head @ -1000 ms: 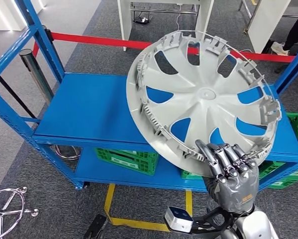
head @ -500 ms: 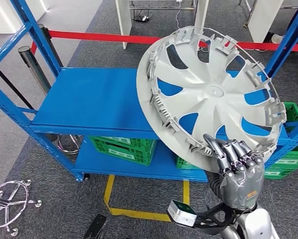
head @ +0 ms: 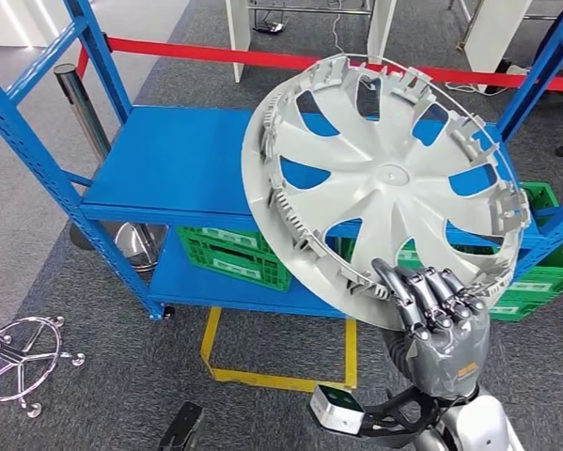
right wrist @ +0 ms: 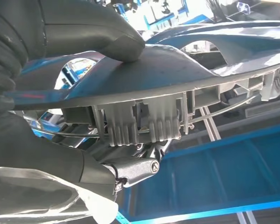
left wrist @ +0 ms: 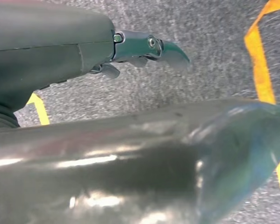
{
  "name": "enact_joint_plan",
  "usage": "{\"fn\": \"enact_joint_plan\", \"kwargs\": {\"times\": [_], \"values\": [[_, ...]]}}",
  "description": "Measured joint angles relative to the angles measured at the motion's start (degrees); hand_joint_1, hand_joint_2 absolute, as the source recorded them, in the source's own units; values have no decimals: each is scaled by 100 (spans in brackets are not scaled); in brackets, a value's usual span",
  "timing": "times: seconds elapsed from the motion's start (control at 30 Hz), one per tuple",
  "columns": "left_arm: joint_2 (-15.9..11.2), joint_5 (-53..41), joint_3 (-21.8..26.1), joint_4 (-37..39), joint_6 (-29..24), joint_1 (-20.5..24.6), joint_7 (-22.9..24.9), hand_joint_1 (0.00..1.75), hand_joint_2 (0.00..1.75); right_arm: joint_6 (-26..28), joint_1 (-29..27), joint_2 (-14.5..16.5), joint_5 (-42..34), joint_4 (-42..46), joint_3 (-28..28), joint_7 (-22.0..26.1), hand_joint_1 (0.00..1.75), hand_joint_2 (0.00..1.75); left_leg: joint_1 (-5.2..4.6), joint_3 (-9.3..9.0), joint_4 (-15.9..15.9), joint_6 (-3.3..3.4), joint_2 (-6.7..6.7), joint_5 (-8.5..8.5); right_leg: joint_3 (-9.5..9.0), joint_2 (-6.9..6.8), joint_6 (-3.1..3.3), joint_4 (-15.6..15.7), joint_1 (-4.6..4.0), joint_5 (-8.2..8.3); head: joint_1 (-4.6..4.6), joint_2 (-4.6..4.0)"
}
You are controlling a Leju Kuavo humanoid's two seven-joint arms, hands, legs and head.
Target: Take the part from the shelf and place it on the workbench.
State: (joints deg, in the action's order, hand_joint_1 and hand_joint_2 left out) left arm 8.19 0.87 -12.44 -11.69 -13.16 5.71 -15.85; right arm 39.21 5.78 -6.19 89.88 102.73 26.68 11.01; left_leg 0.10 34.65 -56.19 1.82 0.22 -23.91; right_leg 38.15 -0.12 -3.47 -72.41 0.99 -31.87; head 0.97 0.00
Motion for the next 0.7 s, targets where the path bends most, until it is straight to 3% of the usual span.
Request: {"fn": "enact_joint_plan", "kwargs": {"times": [0.03, 0.1, 0.17, 0.23, 0.27, 0.3, 0.37, 0.4, 0.43, 0.47, 0.5, 0.53, 0.6, 0.63, 0.7], "values": [[0, -9, -1, -1, -1, 2, 4, 0, 0, 0, 0, 0, 0, 1, -1, 6, 175, 175, 8, 78, -32, -28, -2, 46, -288, 0, -18, 348, 17, 132, 1, 0], [1, -32, -3, -5, -8, 7, 5, 0, 0, 1, -2, 0, 0, 11, -10, 31, 175, 175, 7, 210, -111, -96, -7, 130, -891, 11, -9, 1180, 25, 131, -6, 0], [1, -64, -7, -10, -19, 19, 3, 0, 0, 2, -36, 0, 0, 32, -36, 68, 175, 175, 1, 284, -145, -161, -10, 231, -1123, 26, 66, 1581, 0, 11, -8, 0], [-2, -91, -10, -11, -28, 28, 2, 0, 0, 3, -95, 0, 0, 49, -78, 110, 175, 175, 13, 334, -145, -222, -15, 285, -1031, 17, 182, 1597, -7, 68, -7, 0], [-4, -101, -11, -12, -30, 31, 3, 0, 0, 2, -119, 0, 0, 56, -102, 133, 175, 175, 20, 379, -211, -254, -17, 181, -979, 6, 244, 1599, -4, 124, -2, 0], [-5, -108, -13, -13, -32, 35, 4, 0, 0, 2, -146, 0, -1, 71, -130, 154, 175, 175, 26, 448, -395, -284, -19, -32, -912, -5, 299, 1608, 5, 193, 9, 0], [-5, -132, -16, -15, -33, 51, 9, 0, 0, 2, -213, 0, -4, 110, -197, 196, 175, 175, 34, 623, -1096, -327, -19, -619, -779, -23, 360, 1606, 4, 321, 34, 0], [-5, -141, -16, -15, -33, 61, 15, 0, 0, 2, -252, 0, -5, 127, -233, 214, 175, 175, 36, 685, -1483, -340, -19, -828, -704, -31, 366, 1601, -1, 378, 39, 0], [-6, -148, -17, -15, -34, 68, 22, 0, 0, 2, -282, 0, -7, 137, -266, 229, 175, 175, 36, 686, -1742, -344, -19, -908, -630, -38, 368, 1594, -5, 430, 39, 0], [-7, -150, -17, -15, -35, 74, 28, 0, 0, 2, -305, 0, -7, 142, -296, 239, 175, 175, 36, 606, -1811, -339, -19, -876, -558, -41, 366, 1584, -8, 479, 43, 0], [-8, -151, -19, -16, -36, 80, 33, 0, 0, 2, -325, 0, -7, 151, -318, 245, 175, 175, 36, 418, -1637, -324, -19, -754, -491, -39, 356, 1576, -10, 525, 45, 0], [-8, -152, -21, -18, -36, 88, 35, 0, 0, 2, -345, 0, -7, 167, -337, 249, 175, 175, 33, 141, -1268, -297, -20, -607, -435, -35, 341, 1570, -12, 568, 49, 0], [-8, -154, -24, -27, -38, 118, 35, 0, 0, 2, -381, 0, -7, 205, -368, 253, 175, 175, 13, -423, -390, -232, -24, -493, -353, -36, 286, 1563, -28, 647, 50, 0], [-8, -154, -24, -32, -40, 134, 35, 0, 0, 3, -390, 0, -8, 221, -382, 253, 175, 175, -1, -581, -111, -205, -27, -504, -327, -42, 247, 1562, -31, 689, 52, 0], [-9, -155, -26, -34, -49, 147, 37, 0, 0, 4, -396, 0, -8, 239, -405, 254, 175, 175, -26, -628, 51, -157, -34, -515, -297, -55, 160, 1573, -22, 776, 52, 0]]}}
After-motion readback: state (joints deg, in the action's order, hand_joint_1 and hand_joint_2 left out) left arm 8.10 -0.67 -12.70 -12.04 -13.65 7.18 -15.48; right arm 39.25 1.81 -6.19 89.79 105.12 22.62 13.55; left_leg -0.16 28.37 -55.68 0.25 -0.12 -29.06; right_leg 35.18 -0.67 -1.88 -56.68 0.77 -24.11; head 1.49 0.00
